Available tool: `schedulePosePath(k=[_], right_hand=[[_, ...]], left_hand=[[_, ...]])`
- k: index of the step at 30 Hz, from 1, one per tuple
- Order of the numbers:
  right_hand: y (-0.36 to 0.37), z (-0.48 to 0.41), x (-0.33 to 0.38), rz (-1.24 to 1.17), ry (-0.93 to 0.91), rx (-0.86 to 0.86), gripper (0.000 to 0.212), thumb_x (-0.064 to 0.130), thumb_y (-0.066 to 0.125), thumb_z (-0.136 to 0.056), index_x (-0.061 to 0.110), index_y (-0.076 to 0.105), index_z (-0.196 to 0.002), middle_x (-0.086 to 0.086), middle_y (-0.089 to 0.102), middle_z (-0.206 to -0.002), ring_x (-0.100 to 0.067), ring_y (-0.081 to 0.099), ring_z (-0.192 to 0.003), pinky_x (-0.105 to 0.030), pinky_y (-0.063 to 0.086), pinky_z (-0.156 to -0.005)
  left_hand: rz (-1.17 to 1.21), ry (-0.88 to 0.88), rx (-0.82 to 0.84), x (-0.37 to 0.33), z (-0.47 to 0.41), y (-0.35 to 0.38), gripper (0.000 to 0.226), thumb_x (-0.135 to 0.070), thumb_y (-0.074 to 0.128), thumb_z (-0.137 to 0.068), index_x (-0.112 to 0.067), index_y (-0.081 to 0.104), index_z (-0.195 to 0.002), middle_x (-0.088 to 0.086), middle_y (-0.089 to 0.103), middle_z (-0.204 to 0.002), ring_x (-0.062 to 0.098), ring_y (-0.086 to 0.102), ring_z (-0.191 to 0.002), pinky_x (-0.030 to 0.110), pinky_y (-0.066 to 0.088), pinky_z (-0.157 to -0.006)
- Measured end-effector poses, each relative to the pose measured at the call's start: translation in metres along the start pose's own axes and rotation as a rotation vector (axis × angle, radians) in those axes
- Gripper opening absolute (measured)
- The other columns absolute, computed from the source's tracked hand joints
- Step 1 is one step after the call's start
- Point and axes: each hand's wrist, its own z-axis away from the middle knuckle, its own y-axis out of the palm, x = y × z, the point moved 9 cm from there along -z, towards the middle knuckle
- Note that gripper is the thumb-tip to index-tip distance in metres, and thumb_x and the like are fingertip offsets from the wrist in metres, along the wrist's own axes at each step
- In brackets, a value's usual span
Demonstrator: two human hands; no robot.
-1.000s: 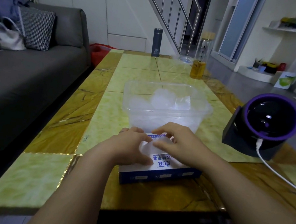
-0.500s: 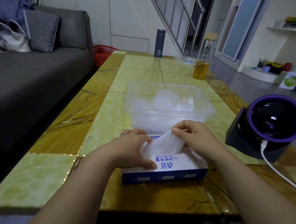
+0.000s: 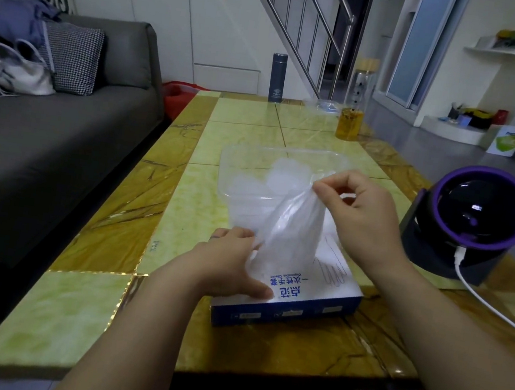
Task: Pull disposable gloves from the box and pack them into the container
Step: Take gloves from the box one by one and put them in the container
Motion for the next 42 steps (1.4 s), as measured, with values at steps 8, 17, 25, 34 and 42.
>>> schedulePosePath(k=[8, 17, 25, 34, 42], right_hand=[[-0.021, -0.017, 0.016, -0.172, 0.001, -0.153, 0.015, 0.021, 0.067, -0.087, 0.032, 0.064, -0.077, 0.014, 0.064, -0.079, 0.004, 0.054, -0.070, -0.008, 0.044, -0.066], [0.020, -0.007, 0.023, -0.097, -0.018, 0.124, 0.007, 0.021, 0.065, -0.088, 0.025, 0.070, -0.085, 0.015, 0.066, -0.084, 0.008, 0.057, -0.078, -0.007, 0.044, -0.073], [0.022, -0.002, 0.002, 0.090, 0.031, 0.207, 0.006, 0.026, 0.071, -0.082, 0.029, 0.069, -0.078, 0.017, 0.065, -0.078, 0.000, 0.058, -0.078, -0.017, 0.047, -0.072], [-0.002, -0.006, -0.019, -0.038, 0.178, 0.056, 0.009, 0.023, 0.069, -0.085, 0.026, 0.069, -0.076, 0.028, 0.056, -0.054, 0.002, 0.041, -0.046, -0.009, 0.035, -0.050], [-0.058, -0.005, -0.030, -0.169, 0.219, -0.423, 0.007, 0.026, 0.062, -0.091, 0.025, 0.064, -0.084, 0.012, 0.063, -0.080, -0.004, 0.054, -0.070, -0.023, 0.048, -0.068]], left_hand=[[0.191, 0.038, -0.160, -0.003, 0.010, -0.025, 0.074, -0.053, 0.071, -0.074, -0.029, 0.043, -0.139, -0.012, 0.038, -0.142, 0.009, 0.041, -0.127, 0.023, 0.039, -0.093], [1.155, 0.139, -0.354, -0.007, 0.019, -0.052, 0.050, -0.064, 0.070, -0.070, -0.034, 0.069, -0.110, -0.010, 0.070, -0.111, 0.011, 0.064, -0.108, 0.042, 0.048, -0.096], [1.467, 0.042, -0.516, 0.005, 0.008, -0.046, 0.010, -0.010, 0.065, -0.086, -0.016, 0.071, -0.081, 0.001, 0.075, -0.083, 0.018, 0.071, -0.084, 0.032, 0.057, -0.077], [1.232, 0.077, -0.512, -0.001, 0.008, -0.054, 0.015, -0.023, 0.070, -0.082, -0.009, 0.068, -0.076, 0.006, 0.068, -0.068, 0.013, 0.066, -0.067, 0.029, 0.055, -0.074], [0.066, 0.257, -0.717, -0.048, 0.019, -0.060, 0.023, 0.005, 0.051, -0.085, -0.014, 0.065, -0.088, -0.009, 0.050, -0.116, 0.008, 0.050, -0.068, 0.024, 0.044, -0.055]])
